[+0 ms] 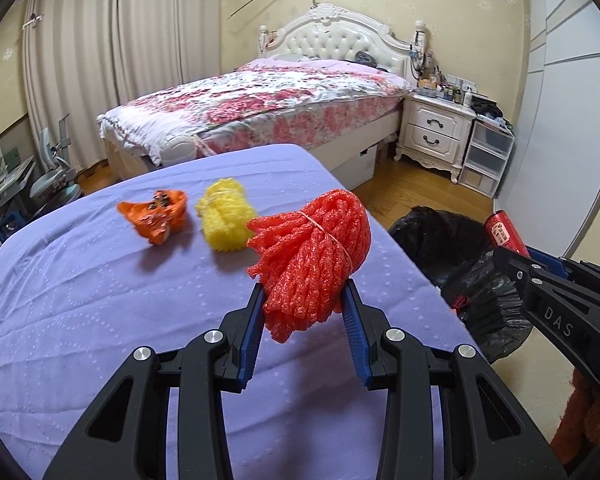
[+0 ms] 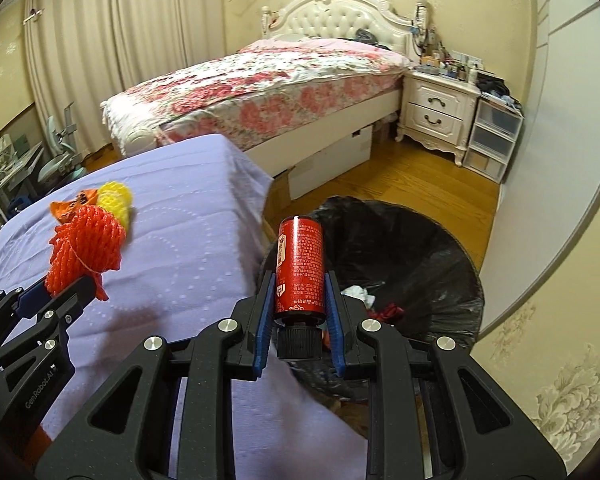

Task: Collect trash
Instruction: 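Carry the red net in left and red can in right over the bin, then open both tools to drop the red net and red can into the bin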

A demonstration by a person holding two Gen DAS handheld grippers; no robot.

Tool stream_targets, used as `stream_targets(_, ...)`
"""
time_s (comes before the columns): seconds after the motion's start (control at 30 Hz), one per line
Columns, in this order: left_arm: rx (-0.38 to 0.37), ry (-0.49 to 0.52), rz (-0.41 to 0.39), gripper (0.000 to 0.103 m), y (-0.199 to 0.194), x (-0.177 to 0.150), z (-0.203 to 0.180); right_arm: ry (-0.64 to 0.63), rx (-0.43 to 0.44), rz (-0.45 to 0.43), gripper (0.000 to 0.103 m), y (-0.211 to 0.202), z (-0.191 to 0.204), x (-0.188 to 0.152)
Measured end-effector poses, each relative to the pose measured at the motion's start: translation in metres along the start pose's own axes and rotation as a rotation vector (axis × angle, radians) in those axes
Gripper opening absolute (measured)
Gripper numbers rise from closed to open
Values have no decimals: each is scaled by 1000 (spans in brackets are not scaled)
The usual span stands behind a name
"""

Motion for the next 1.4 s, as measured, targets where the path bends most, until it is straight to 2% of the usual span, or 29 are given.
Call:
stream_targets(0.67, -40, 80, 31, 39, 50, 8, -63, 94, -84, 6, 23, 19, -61, 0)
stream_targets(1.4, -54, 124, 73, 39, 84, 12, -101, 145, -170, 11, 23, 36, -97, 2)
Point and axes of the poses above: each gripper's, at about its wrist camera, not at the fingertips, and y roughly the way its jaws point, z to its left, x to its top, the point moved 6 cm from there along y, roughly the way its jaws point, and after that the axes turned 13 degrees about -z, right-handed, at the moved point
